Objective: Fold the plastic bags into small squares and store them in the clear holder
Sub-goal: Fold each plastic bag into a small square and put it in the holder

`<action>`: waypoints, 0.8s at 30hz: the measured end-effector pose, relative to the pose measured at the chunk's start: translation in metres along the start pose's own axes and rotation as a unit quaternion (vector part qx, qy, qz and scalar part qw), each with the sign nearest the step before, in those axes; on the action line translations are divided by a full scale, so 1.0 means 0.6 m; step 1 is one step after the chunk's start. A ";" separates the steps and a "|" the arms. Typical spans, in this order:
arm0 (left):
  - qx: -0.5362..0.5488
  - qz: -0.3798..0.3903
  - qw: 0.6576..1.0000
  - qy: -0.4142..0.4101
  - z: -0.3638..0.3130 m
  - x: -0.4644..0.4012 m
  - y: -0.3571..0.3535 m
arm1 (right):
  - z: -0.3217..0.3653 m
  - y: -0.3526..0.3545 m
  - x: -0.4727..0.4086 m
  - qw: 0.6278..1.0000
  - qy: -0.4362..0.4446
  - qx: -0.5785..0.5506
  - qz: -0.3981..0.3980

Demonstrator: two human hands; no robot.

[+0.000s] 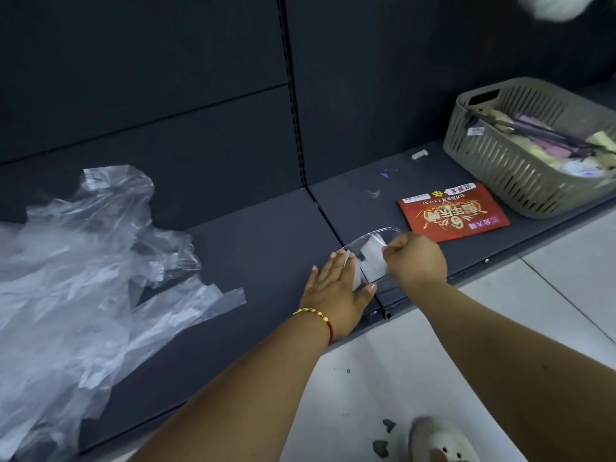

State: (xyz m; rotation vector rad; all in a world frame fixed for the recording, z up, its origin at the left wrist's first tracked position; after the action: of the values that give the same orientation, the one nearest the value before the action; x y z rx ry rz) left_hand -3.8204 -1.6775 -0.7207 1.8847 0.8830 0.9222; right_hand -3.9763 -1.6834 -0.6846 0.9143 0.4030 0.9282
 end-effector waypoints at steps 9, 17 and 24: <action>-0.044 0.029 0.999 -0.002 0.013 -0.041 -0.055 | -0.013 -0.054 -0.013 0.987 0.067 0.114 -0.088; -0.040 0.031 0.999 -0.003 0.016 -0.048 -0.069 | -0.020 -0.082 -0.026 0.986 0.092 0.075 -0.112; 0.026 -0.043 0.999 0.018 0.059 0.000 -0.025 | 0.021 -0.051 0.046 0.963 0.146 -0.080 -0.213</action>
State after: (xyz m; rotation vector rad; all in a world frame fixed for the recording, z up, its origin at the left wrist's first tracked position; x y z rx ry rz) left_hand -3.7940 -1.6846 -0.7474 1.8641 1.0099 0.8901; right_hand -3.9372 -1.6751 -0.7003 0.5120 0.7344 0.6846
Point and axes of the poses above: each hand's wrist, its own x-axis away from the middle knuckle, its own y-axis out of the back of the hand, z = x × y, the point moved 8 cm from there along -x, towards the middle knuckle, and after that the axes turned 5 degrees about -z, right-handed, at the moved point
